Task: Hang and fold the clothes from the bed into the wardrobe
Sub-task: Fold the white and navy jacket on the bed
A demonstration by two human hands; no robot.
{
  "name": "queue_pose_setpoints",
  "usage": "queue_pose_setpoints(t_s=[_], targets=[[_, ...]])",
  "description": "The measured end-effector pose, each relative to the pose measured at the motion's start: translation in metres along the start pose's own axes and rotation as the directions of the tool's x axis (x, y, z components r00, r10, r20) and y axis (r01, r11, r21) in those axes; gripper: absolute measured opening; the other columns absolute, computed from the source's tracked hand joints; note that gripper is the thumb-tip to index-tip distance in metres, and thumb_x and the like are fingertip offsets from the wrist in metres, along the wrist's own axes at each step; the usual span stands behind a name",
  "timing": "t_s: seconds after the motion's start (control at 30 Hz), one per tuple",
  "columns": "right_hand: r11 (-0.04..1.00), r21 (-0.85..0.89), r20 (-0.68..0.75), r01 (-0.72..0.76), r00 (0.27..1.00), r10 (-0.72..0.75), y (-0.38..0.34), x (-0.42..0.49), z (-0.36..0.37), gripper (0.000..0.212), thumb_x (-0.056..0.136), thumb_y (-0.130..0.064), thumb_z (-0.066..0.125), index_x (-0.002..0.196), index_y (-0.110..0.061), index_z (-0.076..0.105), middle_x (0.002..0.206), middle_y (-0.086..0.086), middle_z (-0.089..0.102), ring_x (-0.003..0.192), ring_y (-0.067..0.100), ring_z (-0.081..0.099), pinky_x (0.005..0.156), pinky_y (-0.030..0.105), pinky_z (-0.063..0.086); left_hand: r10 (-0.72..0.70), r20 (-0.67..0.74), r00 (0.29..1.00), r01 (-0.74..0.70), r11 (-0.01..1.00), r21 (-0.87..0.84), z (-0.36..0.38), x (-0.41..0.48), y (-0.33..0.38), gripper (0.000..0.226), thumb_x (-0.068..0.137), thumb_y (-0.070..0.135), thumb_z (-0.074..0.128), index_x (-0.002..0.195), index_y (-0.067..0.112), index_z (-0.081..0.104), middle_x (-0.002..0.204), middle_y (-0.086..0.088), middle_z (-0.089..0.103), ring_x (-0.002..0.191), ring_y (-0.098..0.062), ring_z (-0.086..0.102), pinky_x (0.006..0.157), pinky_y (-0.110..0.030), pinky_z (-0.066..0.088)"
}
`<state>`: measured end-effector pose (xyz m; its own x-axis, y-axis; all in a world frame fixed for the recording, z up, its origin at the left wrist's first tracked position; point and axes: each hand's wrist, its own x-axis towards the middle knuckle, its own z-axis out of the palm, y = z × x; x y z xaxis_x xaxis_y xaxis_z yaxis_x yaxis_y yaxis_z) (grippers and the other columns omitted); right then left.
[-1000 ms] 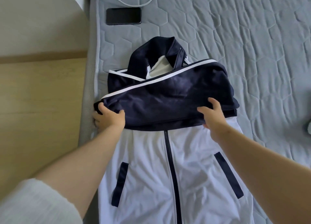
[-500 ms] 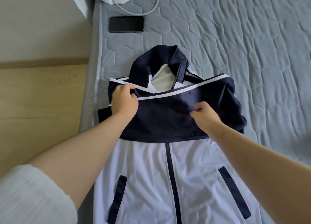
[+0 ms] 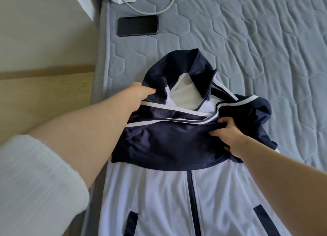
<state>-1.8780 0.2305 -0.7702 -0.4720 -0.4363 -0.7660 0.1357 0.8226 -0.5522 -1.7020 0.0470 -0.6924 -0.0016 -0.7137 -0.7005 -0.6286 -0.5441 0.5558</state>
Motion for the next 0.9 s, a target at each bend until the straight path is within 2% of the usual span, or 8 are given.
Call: queue_pose_setpoints(t_s=[0.13, 0.3, 0.43, 0.5, 0.6, 0.7, 0.8, 0.9], targets=[[1.000, 0.010, 0.015, -0.023, 1.000, 0.023, -0.003, 0.005, 0.000, 0.037, 0.077, -0.005, 0.067, 0.094, -0.028, 0.042, 0.124, 0.019, 0.050, 0.087, 0.022, 0.048, 0.054, 0.024, 0.034, 0.213, -0.313, 0.926, -0.178, 0.975, 0.136, 0.005, 0.001, 0.054, 0.014, 0.087, 0.006, 0.054, 0.081, 0.016, 0.061, 0.093, -0.007, 0.060, 0.085, -0.023, 0.055, 0.067, -0.027, 0.046], [0.999, 0.017, 0.014, -0.034, 0.999, 0.034, -0.003, 0.008, 0.000, 0.036, 0.076, -0.004, 0.066, 0.085, -0.029, 0.041, 0.117, 0.015, 0.051, 0.086, 0.022, 0.048, 0.052, 0.024, 0.033, 0.234, 0.163, 0.959, -0.113, 0.836, -0.537, 0.048, -0.017, 0.078, 0.014, 0.096, 0.006, 0.043, 0.104, 0.017, 0.045, 0.078, -0.005, 0.055, 0.065, -0.015, 0.062, 0.050, -0.029, 0.053], [1.000, 0.013, 0.029, -0.011, 1.000, 0.010, -0.004, 0.008, -0.001, 0.037, 0.077, -0.006, 0.066, 0.095, -0.027, 0.041, 0.110, 0.012, 0.046, 0.087, 0.021, 0.045, 0.050, 0.023, 0.030, 0.501, -0.314, 0.807, -0.538, 0.842, -0.039, 0.050, 0.002, 0.047, 0.035, 0.085, -0.009, 0.039, 0.112, 0.011, 0.048, 0.095, -0.002, 0.050, 0.076, -0.010, 0.052, 0.069, -0.021, 0.041], [1.000, 0.018, 0.039, 0.001, 0.999, -0.001, -0.005, 0.007, -0.003, 0.036, 0.078, -0.006, 0.066, 0.096, -0.026, 0.041, 0.108, 0.011, 0.047, 0.082, 0.021, 0.046, 0.050, 0.023, 0.030, 0.389, -0.593, 0.705, -0.419, 0.903, 0.095, 0.039, 0.013, 0.030, 0.045, 0.080, -0.010, 0.038, 0.118, 0.010, 0.048, 0.115, -0.006, 0.049, 0.096, -0.016, 0.051, 0.078, -0.021, 0.036], [1.000, 0.026, 0.045, -0.005, 0.999, 0.004, -0.006, 0.004, -0.004, 0.036, 0.079, -0.006, 0.065, 0.097, -0.026, 0.041, 0.101, 0.007, 0.048, 0.069, 0.014, 0.044, 0.050, 0.023, 0.030, 0.130, -0.340, 0.932, -0.108, 0.991, 0.081, 0.037, 0.015, 0.006, 0.054, 0.081, 0.005, 0.048, 0.132, 0.017, 0.035, 0.132, -0.008, 0.044, 0.115, -0.028, 0.047, 0.096, -0.030, 0.037], [0.999, 0.042, 0.046, -0.013, 0.999, 0.011, -0.010, 0.000, -0.005, 0.035, 0.079, -0.007, 0.065, 0.098, -0.026, 0.042, 0.103, 0.006, 0.049, 0.068, 0.012, 0.042, 0.052, 0.024, 0.031, 0.217, 0.062, 0.974, -0.226, 0.948, 0.223, 0.046, 0.007, -0.001, 0.044, 0.075, 0.021, 0.061, 0.117, 0.018, 0.048, 0.103, -0.004, 0.059, 0.096, -0.024, 0.056, 0.082, -0.033, 0.048], [0.998, 0.059, 0.072, -0.030, 0.997, 0.026, -0.012, -0.007, -0.007, 0.033, 0.080, -0.013, 0.065, 0.098, -0.029, 0.042, 0.107, 0.004, 0.049, 0.076, 0.014, 0.045, 0.055, 0.025, 0.033, 0.369, -0.075, 0.927, -0.332, 0.895, 0.296, 0.042, 0.007, 0.007, 0.009, 0.082, 0.022, 0.062, 0.085, 0.018, 0.055, 0.076, -0.001, 0.060, 0.085, -0.027, 0.059, 0.082, -0.035, 0.047], [0.998, -0.058, 0.055, 0.039, 0.998, -0.036, -0.018, -0.016, -0.013, 0.029, 0.080, -0.020, 0.063, 0.101, -0.029, 0.044, 0.118, 0.006, 0.050, 0.091, 0.021, 0.048, 0.061, 0.027, 0.038, 0.396, -0.335, 0.855, -0.261, 0.887, 0.381, 0.032, 0.013, 0.010, 0.015, 0.087, 0.034, 0.056, 0.093, 0.021, 0.052, 0.101, -0.005, 0.063, 0.097, -0.031, 0.056, 0.097, -0.042, 0.038]])
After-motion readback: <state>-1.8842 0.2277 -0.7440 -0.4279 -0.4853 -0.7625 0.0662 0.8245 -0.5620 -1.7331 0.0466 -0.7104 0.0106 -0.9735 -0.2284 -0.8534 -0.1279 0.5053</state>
